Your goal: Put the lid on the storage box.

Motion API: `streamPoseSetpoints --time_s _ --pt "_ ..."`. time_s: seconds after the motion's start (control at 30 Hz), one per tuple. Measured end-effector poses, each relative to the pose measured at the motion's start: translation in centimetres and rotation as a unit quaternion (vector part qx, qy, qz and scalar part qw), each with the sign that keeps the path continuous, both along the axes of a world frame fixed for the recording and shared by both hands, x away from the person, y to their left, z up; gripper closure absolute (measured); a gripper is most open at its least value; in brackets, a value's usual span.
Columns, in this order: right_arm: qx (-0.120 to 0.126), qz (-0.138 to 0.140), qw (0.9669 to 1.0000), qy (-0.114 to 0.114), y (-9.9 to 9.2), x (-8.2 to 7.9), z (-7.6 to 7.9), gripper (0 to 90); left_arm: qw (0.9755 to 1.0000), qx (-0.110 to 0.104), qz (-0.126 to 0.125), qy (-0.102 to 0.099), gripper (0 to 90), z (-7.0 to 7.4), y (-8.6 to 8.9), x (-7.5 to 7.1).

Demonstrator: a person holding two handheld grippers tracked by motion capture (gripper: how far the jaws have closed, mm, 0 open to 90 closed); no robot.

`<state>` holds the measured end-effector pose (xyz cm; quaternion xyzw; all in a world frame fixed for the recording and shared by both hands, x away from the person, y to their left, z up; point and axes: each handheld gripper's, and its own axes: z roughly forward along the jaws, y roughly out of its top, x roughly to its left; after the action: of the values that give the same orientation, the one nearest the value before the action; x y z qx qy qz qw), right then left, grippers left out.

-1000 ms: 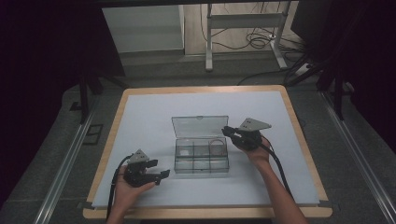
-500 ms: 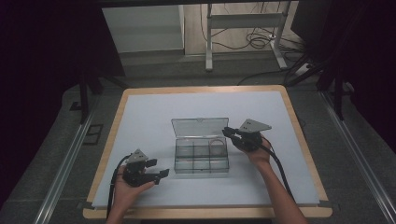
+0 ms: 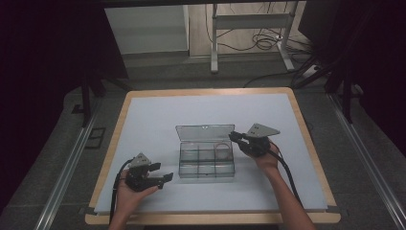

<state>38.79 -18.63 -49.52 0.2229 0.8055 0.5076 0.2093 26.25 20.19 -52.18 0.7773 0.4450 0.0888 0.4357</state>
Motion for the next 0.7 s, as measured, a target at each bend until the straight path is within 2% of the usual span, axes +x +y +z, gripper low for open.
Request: streamPoseSetpoints --time_s 0.5,0.7 --pt "-0.003 0.005 1.0000 -0.003 -0.1 -0.3 0.0 79.1 0.9995 -0.020 0.018 -0.016 32.3 0.6 0.2 -0.1" --pt "-0.005 0.007 1.0000 -0.003 -0.2 -0.5 -0.1 79.0 0.9991 -0.027 0.018 -0.027 40.6 1.1 0.3 -0.1"
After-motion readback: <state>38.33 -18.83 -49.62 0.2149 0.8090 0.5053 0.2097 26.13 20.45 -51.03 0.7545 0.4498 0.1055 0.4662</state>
